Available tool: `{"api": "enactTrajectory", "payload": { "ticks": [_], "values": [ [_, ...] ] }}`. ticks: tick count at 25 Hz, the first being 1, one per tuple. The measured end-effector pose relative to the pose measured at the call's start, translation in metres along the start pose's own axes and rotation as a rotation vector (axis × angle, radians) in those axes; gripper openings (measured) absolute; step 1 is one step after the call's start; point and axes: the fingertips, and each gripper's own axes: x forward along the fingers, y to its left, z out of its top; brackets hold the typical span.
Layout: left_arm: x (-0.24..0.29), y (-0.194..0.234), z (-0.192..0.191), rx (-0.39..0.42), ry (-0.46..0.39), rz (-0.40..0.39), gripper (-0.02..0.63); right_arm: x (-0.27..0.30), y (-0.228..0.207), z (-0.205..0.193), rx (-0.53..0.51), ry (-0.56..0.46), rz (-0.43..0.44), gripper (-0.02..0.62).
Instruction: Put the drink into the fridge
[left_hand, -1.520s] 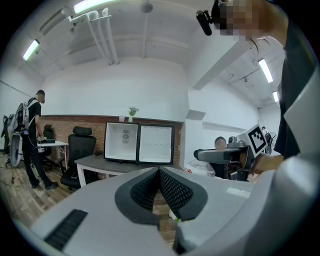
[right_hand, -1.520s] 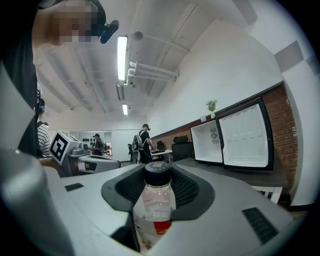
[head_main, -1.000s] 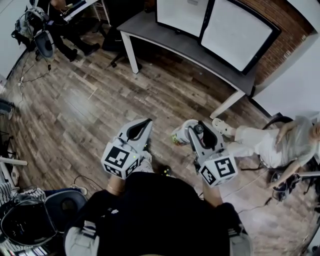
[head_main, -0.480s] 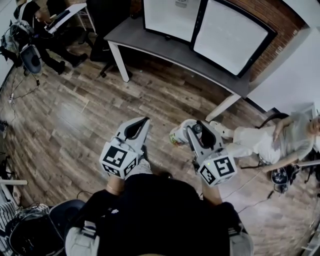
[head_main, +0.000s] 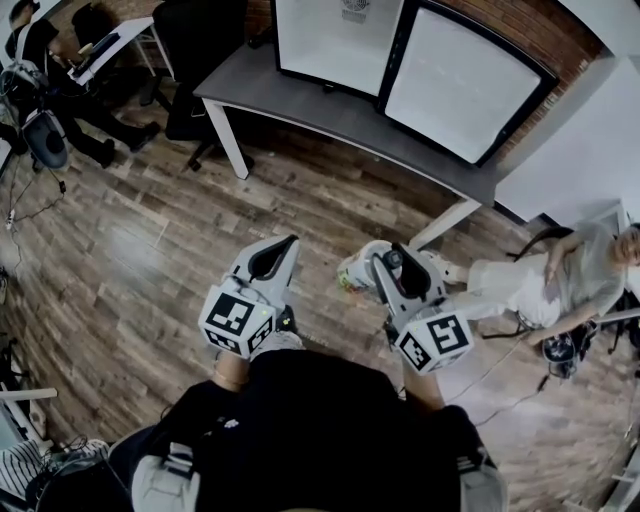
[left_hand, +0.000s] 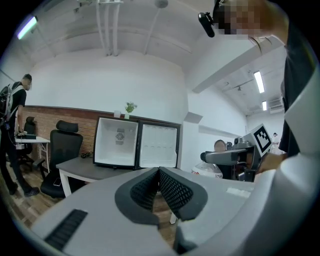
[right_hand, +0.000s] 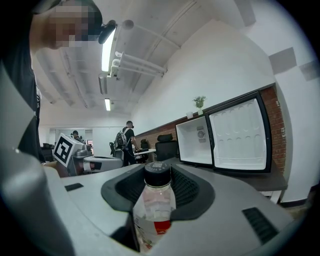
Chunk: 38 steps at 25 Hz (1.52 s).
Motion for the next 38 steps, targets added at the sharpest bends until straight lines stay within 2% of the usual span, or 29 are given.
{"api": "enactTrajectory", "payload": {
  "ticks": [13, 22, 29, 38],
  "values": [
    [0.035, 0.073, 0.008, -0.013, 0.008, -0.087, -0.005, 0.064, -0.007, 0.008, -0.003, 0.025, -0.089, 0.15],
    [0.044, 0.115, 0.017, 0.009, 0.007, -0.131, -0.005, 0.103, -0.003, 0.015, 0.015, -0.001, -0.144, 0.149],
    [0.049, 0.13, 0.012, 0.013, 0.015, -0.178, -0.005, 0.122, -0.003, 0.019, 0.011, 0.002, -0.175, 0.149],
    [0.05, 0.128, 0.002, -0.041, -0.005, -0.226, -0.005, 0.12, 0.006, 0.015, 0.028, 0.04, -0.203, 0.149]
  ]
}}
